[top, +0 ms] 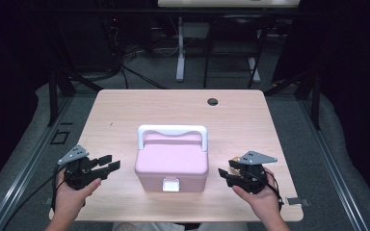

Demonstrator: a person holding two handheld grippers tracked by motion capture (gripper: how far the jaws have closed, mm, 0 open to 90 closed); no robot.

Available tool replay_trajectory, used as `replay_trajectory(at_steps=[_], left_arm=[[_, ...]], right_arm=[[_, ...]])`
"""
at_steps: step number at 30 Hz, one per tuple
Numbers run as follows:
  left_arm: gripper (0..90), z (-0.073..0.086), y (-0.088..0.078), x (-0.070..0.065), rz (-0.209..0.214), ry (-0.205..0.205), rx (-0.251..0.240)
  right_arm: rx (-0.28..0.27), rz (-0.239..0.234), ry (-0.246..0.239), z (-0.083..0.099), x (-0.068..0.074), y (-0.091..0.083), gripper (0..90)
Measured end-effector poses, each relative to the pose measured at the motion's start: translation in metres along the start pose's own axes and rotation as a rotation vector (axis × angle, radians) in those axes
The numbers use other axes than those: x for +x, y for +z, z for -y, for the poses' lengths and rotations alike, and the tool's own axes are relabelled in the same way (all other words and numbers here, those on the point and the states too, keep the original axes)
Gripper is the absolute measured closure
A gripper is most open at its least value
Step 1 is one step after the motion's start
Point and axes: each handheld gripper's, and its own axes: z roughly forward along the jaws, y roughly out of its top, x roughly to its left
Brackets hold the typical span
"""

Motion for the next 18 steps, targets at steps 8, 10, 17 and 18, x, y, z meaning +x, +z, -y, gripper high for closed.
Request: replay_trajectory(at_steps=[8, 10, 17, 18], left_arm=[[51.4, -0.011, -0.006, -0.007, 0.014, 0.023, 0.012], [51.2, -0.014, -0.007, -0.008, 0.017, 0.026, 0.015], [50.4, -0.024, -0.007, -0.011, 0.018, 0.051, 0.032], [50.3, -0.026, -0.007, -0.012, 0.017, 0.054, 0.03]], right_arm=[[0.003, -0.024, 0.006, -0.012, 0.002, -0.009, 48.4], [0.005, -0.028, 0.015, -0.013, 0.001, -0.01, 48.4], [-0.003, -0.049, 0.022, -0.022, -0.001, -0.015, 48.5], [-0.01, -0.053, 0.022, -0.024, 0.0, -0.016, 48.5]])
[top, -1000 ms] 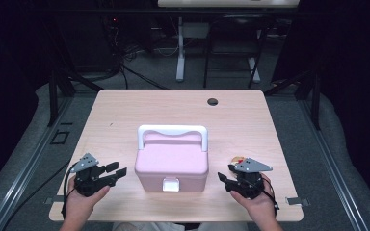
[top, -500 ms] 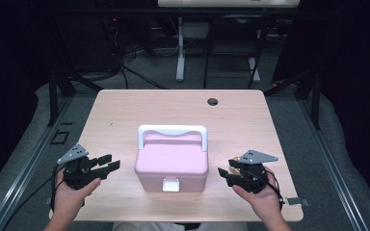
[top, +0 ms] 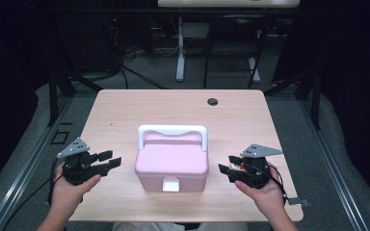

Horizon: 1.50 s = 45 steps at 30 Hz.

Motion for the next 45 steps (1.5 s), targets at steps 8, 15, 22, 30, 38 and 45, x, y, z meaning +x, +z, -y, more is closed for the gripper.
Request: replay_trajectory(at_steps=[8, 15, 22, 30, 38, 45], left_arm=[[49.3, -0.014, 0.006, -0.008, 0.015, 0.048, 0.023], [48.7, -0.024, 0.017, -0.013, 0.03, 0.072, 0.041], [47.8, -0.03, 0.028, -0.015, 0.048, 0.07, 0.047], [47.7, -0.039, 0.041, -0.02, 0.065, 0.087, 0.061], [47.9, -0.045, 0.056, -0.02, 0.061, 0.083, 0.081], [47.8, -0.046, 0.064, -0.018, 0.049, 0.084, 0.092]], right_arm=[[-0.018, -0.026, -0.006, -0.011, 0.003, 0.001, 48.5], [-0.018, -0.047, -0.001, -0.017, 0.005, 0.007, 48.4], [-0.016, -0.067, -0.004, -0.024, 0.007, 0.017, 48.0], [-0.019, -0.083, -0.001, -0.031, 0.008, 0.029, 48.0], [-0.021, -0.091, 0.013, -0.036, 0.005, 0.037, 48.0], [-0.023, -0.092, 0.031, -0.038, 0.0, 0.041, 48.1]])
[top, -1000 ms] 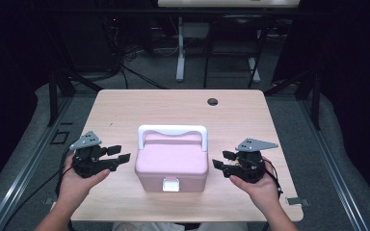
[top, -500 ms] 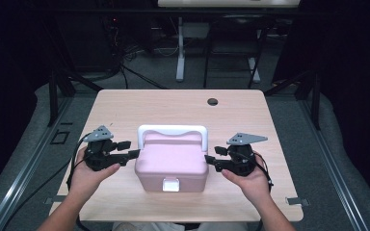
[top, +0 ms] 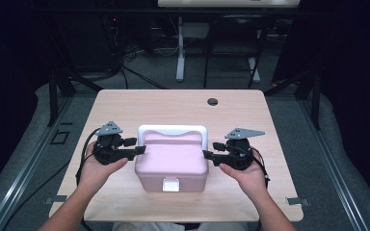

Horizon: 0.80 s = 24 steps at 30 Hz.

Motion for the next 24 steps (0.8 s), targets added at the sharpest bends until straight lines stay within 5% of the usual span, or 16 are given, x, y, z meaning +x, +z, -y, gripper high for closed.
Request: replay_trajectory(at_steps=[24], left_arm=[[58.1, -0.001, 0.004, -0.003, -0.013, 0.026, -0.014]], right_arm=[[-0.021, -0.008, -0.046, -0.008, 0.008, 0.01, 52.5]])
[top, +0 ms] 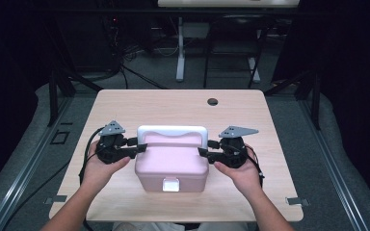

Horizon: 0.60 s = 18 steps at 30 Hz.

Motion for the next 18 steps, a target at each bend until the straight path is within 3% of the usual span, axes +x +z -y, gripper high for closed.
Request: replay_trajectory(at_steps=[18], left_arm=[[63.7, 0.0053, -0.0033, -0.0022, -0.007, 0.021, -0.014]], right_arm=[[-0.012, 0.018, -0.031, 0.0047, 0.0008, -0.0015, 62.1]])
